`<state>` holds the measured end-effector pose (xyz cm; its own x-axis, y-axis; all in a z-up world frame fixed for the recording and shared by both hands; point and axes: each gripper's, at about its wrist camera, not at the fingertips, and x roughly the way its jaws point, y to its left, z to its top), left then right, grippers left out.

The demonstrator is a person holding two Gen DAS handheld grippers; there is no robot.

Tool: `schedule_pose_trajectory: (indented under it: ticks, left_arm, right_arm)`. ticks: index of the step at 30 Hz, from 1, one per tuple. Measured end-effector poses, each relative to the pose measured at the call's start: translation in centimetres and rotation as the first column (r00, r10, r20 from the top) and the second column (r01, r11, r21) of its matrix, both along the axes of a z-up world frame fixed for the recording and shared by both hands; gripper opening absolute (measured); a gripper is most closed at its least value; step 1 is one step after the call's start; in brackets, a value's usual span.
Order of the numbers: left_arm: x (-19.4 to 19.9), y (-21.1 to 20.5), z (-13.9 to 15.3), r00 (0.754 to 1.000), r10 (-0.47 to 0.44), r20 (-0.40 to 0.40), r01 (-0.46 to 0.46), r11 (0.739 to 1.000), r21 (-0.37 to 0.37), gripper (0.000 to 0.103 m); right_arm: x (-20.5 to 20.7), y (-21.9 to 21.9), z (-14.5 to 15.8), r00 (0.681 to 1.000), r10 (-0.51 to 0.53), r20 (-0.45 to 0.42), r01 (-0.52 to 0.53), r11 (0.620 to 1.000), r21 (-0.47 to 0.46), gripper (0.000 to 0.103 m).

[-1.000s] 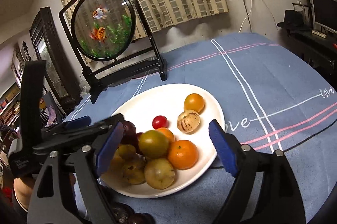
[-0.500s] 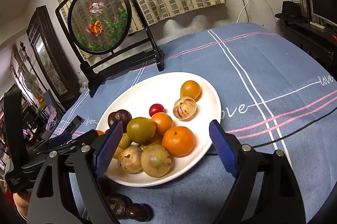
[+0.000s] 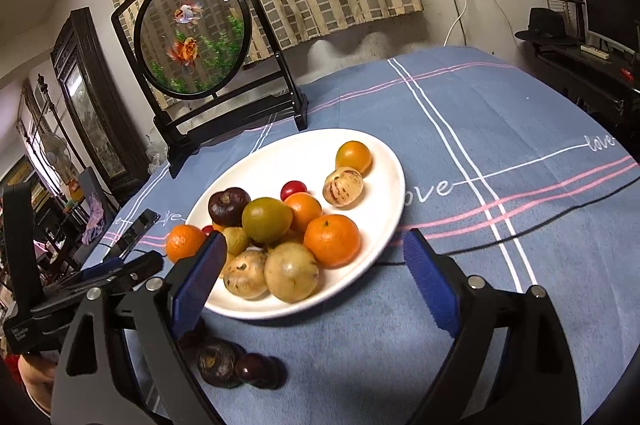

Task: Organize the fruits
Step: 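Withdraw both tools from the plate toward the last fruits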

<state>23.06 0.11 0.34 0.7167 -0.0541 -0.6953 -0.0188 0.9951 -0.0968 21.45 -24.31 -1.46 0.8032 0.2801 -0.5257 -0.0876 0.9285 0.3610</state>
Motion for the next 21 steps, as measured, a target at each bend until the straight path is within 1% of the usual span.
schedule_pose_trajectory:
  ticks: [5,9,11,14,16,18,21]
  left_arm:
    - [-1.2,0.4,-0.5,1.0,-0.023,-0.013,0.023,1.0,-0.006,0.095]
    - [-2.2,0.4,-1.3,0.999,-0.038,-0.021,0.039,0.998,0.039,0.095]
    - [-2.5,0.6,-1.5,0.999,-0.042,-0.022,0.043,0.998,0.044,0.095]
    - [-3.0,1.1,-1.6,0.998,-0.05,-0.029,0.051,0.998,0.03,0.095]
    - [-3.3,1.2,-1.8,0.997,-0.067,-0.048,0.068,0.998,0.02,0.095]
    - [-3.5,1.0,-2.1,0.993,-0.089,-0.071,0.09,0.996,0.011,0.095]
    - [-3.9,0.7,-2.3,0.99,-0.113,-0.087,0.115,0.993,0.026,0.095]
  right_arm:
    - [-1.5,0.0,-0.3,1.0,-0.004,0.007,0.004,1.0,-0.016,0.09]
    - [-2.8,-0.3,-1.0,1.0,-0.004,0.006,0.004,1.0,-0.022,0.09]
    - [-3.5,-0.4,-1.3,1.0,0.007,0.005,-0.007,1.0,-0.009,0.09]
    - [-4.0,-0.5,-1.6,0.999,0.035,-0.013,-0.034,0.999,0.016,0.09]
    - [-4.3,-0.6,-1.6,0.999,0.043,-0.003,-0.043,0.998,0.041,0.09]
    - [-4.2,-0.8,-1.6,0.999,0.032,-0.009,-0.031,0.998,0.046,0.092]
    - [-4.2,-0.6,-1.6,0.999,0.036,-0.013,-0.035,0.998,0.051,0.092]
